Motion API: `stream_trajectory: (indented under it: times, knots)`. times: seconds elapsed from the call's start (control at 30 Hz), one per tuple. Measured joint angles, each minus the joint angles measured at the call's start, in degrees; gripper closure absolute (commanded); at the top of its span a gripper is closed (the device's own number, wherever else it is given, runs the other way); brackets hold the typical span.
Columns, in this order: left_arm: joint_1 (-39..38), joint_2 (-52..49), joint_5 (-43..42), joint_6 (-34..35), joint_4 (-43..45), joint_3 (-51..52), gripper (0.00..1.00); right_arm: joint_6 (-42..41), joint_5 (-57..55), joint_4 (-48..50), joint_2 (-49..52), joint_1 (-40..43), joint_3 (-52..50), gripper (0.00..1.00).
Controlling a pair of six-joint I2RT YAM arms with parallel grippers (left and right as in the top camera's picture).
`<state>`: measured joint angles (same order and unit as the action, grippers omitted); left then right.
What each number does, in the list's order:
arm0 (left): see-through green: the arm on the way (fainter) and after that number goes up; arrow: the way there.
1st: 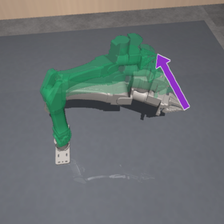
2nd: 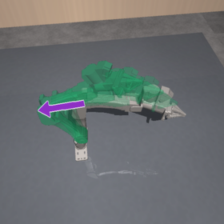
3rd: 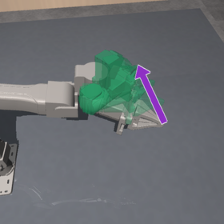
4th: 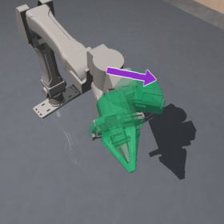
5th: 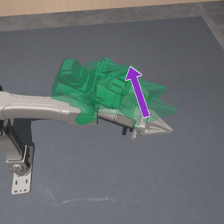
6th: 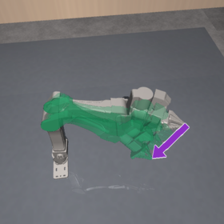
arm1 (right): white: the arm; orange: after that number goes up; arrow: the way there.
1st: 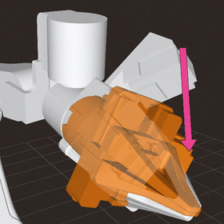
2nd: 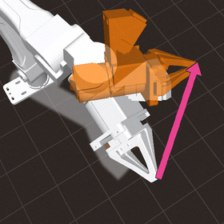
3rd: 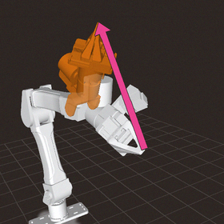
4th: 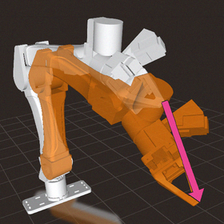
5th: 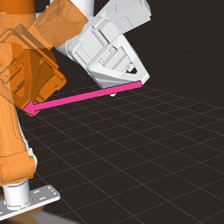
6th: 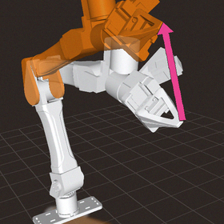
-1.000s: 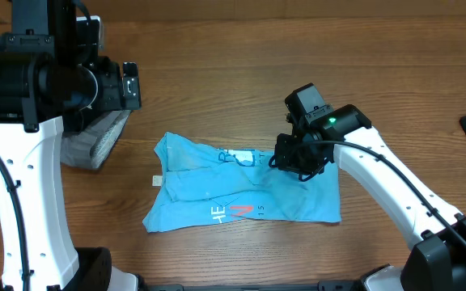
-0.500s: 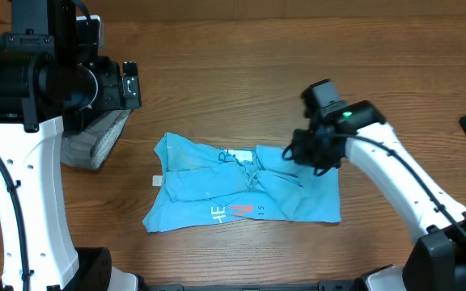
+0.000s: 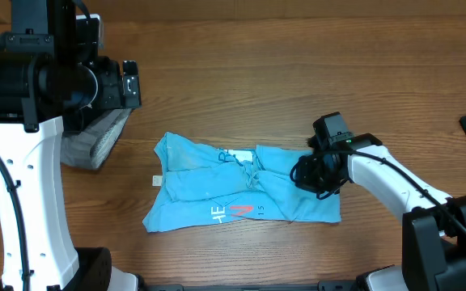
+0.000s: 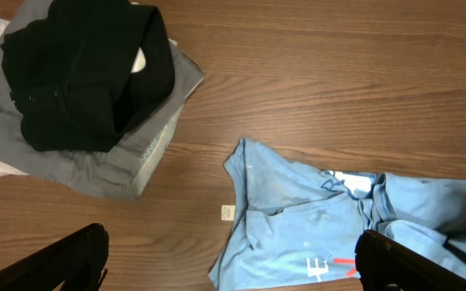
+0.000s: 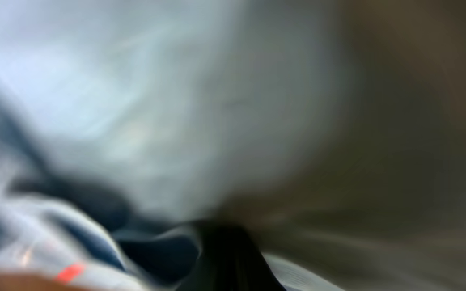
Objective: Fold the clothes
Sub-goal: 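Lay the folded right end onto the strip's middle with the right gripper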
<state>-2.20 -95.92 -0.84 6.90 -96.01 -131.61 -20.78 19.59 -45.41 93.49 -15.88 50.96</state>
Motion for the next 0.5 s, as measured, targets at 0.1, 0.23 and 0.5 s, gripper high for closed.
stream_trajectory:
  times: [0.1, 0.23, 0.5]
  knots:
    - [0.0, 0.0, 0.0, 0.0, 0.0, 0.0, 0.0, 5.0, 7.4, 0.8, 0.0, -1.5, 0.0, 0.96]
    - [0.0, 0.0, 0.0, 0.0, 0.4, 0.0, 0.0, 11.8, 16.1, -0.5, 0.0, -3.9, 0.0, 0.96]
    - [0.0, 0.0, 0.5, 0.0, 0.4, 0.0, 0.0, 19.5, 19.0, -8.1, 0.0, -5.1, -0.1, 0.96]
